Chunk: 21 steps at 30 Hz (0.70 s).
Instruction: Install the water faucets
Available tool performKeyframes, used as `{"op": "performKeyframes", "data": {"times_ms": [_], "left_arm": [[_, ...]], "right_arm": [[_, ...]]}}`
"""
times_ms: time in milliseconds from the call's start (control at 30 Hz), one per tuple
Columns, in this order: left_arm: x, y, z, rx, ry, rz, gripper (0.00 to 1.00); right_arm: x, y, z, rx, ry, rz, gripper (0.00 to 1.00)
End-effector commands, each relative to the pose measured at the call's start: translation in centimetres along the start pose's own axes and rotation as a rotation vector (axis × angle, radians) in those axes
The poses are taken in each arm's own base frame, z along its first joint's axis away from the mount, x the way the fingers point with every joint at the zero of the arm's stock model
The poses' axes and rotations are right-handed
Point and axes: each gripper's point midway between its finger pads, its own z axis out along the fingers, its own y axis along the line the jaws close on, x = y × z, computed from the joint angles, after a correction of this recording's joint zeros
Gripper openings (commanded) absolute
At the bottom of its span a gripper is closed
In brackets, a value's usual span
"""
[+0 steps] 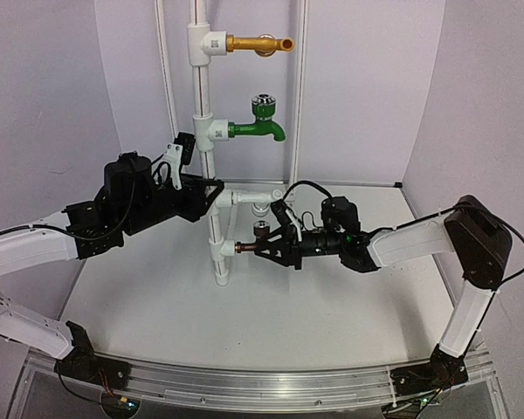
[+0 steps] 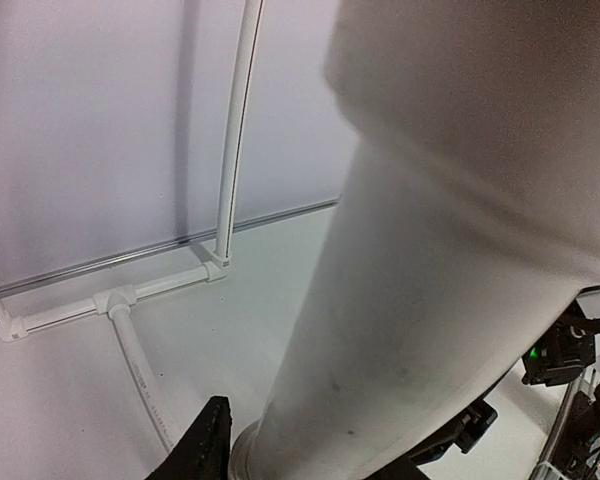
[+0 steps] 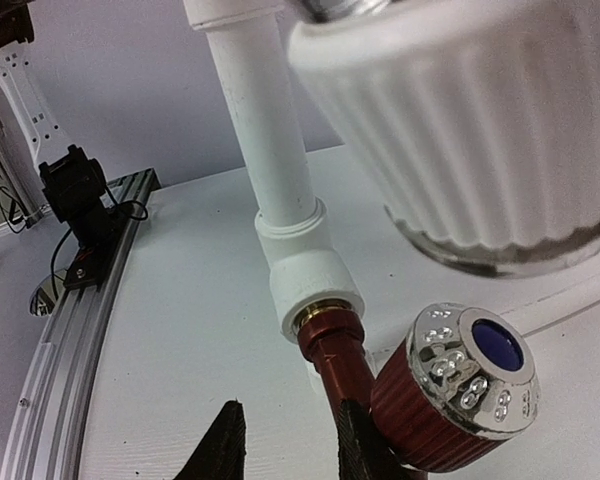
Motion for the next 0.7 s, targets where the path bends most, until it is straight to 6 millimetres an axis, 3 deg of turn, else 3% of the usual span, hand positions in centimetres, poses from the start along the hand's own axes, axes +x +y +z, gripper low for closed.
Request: {"op": "performKeyframes", "data": {"times_ms": [0, 367, 667], "left_arm": [[-2.8, -1.8, -0.9, 0.076, -0.046, -0.042, 0.00], [-2.8, -1.6, -0.9, 0.077, -0.043, -0.047, 0.00], [-3.0, -1.5, -0.9, 0.074, -0.044, -0.045, 0.00]], "right_arm": [[-3.9, -3.9, -0.5, 0.088, -0.114, 0.000, 0.29], [-6.4, -2.1, -2.3, -0.023, -0.246, 0.060, 0.27], [-4.7, -3.7, -1.1, 0.000, -0.206, 0.083, 0.26]]}}
